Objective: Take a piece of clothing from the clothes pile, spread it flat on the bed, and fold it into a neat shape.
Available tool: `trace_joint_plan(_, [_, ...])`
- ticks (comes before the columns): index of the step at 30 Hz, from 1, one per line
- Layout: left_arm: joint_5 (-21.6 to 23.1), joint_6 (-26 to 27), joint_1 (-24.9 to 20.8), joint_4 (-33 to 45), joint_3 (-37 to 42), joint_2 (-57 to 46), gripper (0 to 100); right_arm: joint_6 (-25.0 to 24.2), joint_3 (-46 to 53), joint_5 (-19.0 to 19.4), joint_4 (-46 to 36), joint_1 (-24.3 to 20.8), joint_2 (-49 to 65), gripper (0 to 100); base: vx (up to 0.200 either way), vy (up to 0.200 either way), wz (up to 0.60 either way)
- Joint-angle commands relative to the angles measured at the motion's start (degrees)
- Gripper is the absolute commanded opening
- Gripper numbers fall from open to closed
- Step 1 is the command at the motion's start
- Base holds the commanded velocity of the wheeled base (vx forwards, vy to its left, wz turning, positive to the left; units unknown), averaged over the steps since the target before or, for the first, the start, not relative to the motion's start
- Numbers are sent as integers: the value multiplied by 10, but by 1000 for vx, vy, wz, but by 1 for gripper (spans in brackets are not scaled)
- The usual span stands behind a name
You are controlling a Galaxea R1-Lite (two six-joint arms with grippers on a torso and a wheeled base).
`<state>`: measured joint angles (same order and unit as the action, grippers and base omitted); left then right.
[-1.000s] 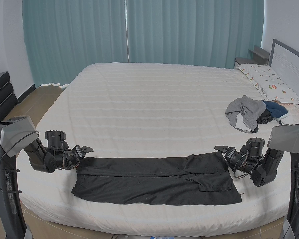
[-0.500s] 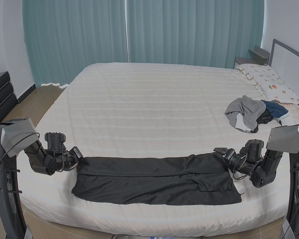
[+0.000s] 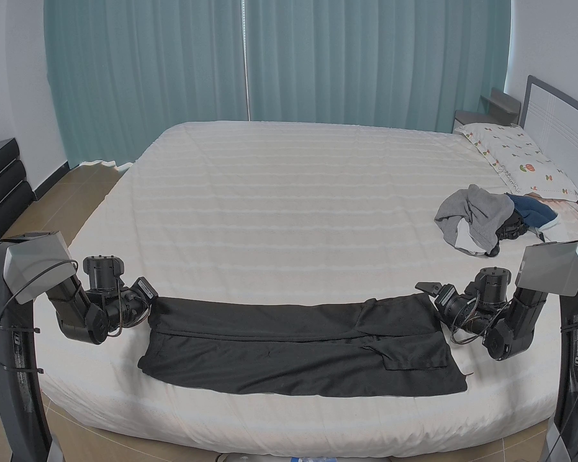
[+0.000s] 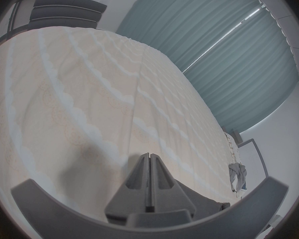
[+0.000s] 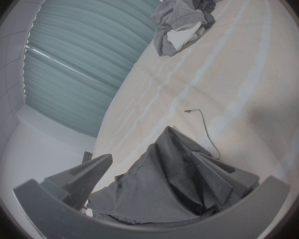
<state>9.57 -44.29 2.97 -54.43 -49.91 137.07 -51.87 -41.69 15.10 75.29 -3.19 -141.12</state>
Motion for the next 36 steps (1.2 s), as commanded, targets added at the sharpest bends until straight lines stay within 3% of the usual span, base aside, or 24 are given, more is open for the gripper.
trace_joint_plan(1, [0, 0, 0, -1, 3, 2, 0, 0, -6, -3, -2, 4, -2, 100, 0, 0, 0])
trace_joint_plan(16, [0, -1, 1, 0, 3, 2, 0, 2, -19, -10, -6, 5, -14, 100, 0, 0, 0])
trace_joint_plan(17, [0, -1, 1, 0, 3, 2, 0, 3, -20, -11, -7, 4, -14, 0, 0, 0, 0])
trace_joint_plan(36, [0, 0, 1, 0, 3, 2, 0, 1, -31, -15, -17, 21, -12, 0, 0, 0, 0])
